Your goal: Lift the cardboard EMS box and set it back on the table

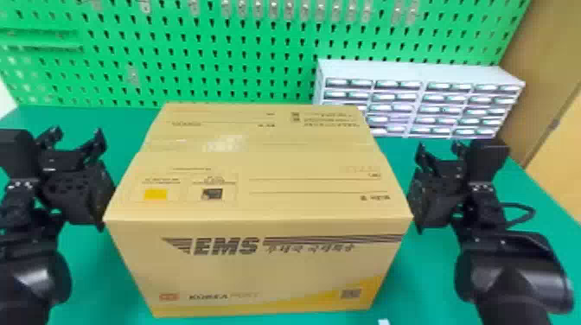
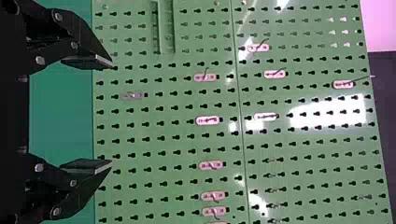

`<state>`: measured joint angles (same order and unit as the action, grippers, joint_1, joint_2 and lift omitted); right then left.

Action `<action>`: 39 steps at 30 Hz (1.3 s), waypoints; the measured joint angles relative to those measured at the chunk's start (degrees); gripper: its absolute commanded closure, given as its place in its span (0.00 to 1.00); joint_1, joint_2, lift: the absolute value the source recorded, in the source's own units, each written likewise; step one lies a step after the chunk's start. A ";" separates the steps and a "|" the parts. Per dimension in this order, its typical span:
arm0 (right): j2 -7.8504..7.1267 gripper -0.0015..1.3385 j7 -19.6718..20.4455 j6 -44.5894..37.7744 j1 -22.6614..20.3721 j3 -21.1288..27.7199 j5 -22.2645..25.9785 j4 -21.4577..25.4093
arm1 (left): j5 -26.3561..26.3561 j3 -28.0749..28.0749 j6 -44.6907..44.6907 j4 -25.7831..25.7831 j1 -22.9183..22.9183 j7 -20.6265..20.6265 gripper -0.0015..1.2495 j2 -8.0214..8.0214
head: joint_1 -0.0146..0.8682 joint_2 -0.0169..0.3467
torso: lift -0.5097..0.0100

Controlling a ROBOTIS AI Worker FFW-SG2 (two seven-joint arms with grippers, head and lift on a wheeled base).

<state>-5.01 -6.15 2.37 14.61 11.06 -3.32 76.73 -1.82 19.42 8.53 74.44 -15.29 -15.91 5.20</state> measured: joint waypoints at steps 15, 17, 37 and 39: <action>-0.06 0.40 0.00 0.00 0.07 0.12 -0.19 0.00 | -0.03 -0.09 0.00 0.00 0.13 -0.01 0.40 0.04 | 0.78 0.00 | 0.80; -0.08 0.40 0.00 0.00 0.07 0.16 -0.19 0.00 | -0.05 -0.09 0.00 0.00 0.16 -0.03 0.40 0.05 | 0.78 0.00 | 0.80; -0.43 0.40 0.00 0.00 0.15 0.27 0.02 -0.02 | -0.20 -0.08 0.00 0.00 0.15 -0.08 0.40 0.06 | 0.78 0.00 | 0.80; -0.48 0.40 0.00 0.00 0.15 0.24 0.13 -0.02 | -0.21 -0.09 0.01 0.00 0.14 -0.08 0.40 0.07 | 0.78 0.00 | 0.80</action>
<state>-5.49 -6.15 2.37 14.76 11.30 -3.18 76.71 -2.02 19.34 8.54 74.44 -15.15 -15.99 5.27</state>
